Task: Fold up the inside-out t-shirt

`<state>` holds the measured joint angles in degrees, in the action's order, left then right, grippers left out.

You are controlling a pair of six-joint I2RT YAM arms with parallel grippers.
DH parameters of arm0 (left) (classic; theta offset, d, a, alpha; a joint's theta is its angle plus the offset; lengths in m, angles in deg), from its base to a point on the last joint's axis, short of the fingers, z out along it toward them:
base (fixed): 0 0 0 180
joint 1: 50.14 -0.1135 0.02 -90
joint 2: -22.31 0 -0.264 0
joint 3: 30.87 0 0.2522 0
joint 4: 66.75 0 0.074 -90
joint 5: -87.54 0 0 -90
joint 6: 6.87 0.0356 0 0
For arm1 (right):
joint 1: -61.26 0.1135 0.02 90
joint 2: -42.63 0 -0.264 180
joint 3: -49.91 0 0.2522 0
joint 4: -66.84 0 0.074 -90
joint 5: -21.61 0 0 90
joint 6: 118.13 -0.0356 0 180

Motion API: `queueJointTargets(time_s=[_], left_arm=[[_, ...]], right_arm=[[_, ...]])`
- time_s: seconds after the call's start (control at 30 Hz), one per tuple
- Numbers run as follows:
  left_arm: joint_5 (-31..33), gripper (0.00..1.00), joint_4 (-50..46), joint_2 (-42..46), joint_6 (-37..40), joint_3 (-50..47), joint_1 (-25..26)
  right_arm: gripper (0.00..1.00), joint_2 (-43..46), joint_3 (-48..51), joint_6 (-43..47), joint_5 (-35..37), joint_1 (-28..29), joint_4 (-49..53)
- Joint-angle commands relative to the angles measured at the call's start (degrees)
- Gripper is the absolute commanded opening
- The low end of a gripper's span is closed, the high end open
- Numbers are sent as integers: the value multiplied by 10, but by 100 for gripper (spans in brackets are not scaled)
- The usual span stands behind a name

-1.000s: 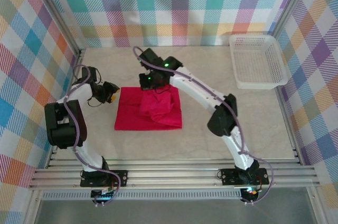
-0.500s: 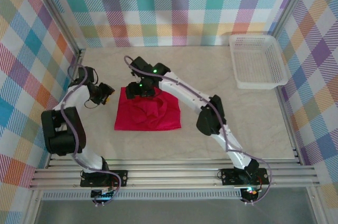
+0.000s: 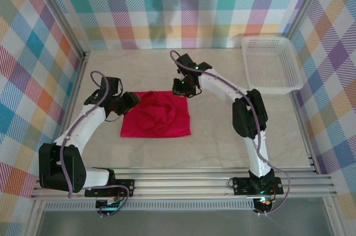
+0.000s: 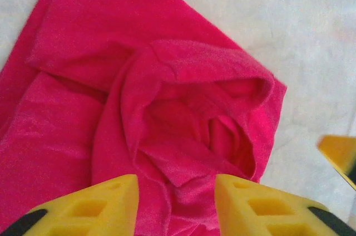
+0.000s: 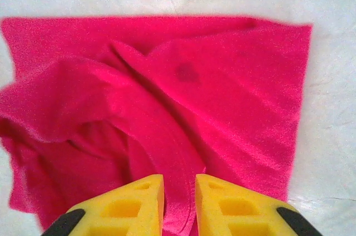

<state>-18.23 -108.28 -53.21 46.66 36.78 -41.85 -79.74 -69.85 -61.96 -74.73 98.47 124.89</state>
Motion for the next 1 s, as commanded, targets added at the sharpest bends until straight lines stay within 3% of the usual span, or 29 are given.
queueJointTargets(time_s=[0.0, 0.13, 0.23, 0.37, 0.47, 0.6, 0.7, 0.97], left_arm=[[-6, 46, -46, 2, 32, 15, 26], [-35, 49, -41, -4, 33, -10, 78], [-11, 49, -33, -27, 32, -20, 110], [2, 49, 2, -83, 23, -10, 117], [48, 48, 1, -148, 33, 15, 119], [105, 19, -41, -205, 53, 43, 117], [123, 1, -68, -175, 54, 30, 117], [230, 0, -193, -29, 73, -21, 114]], right_arm=[[19, -16, 29, -28, -21, 10, -14], [16, -18, 62, -39, -38, 8, -38], [16, -23, 69, -38, -39, 8, -44], [16, -28, 77, -40, -45, 8, -53], [16, -33, 87, -47, -48, 8, -64], [17, -40, 103, -54, -36, 8, -69], [17, -44, 114, -52, -20, 8, -68], [19, -71, 81, -36, -9, 8, -31]])
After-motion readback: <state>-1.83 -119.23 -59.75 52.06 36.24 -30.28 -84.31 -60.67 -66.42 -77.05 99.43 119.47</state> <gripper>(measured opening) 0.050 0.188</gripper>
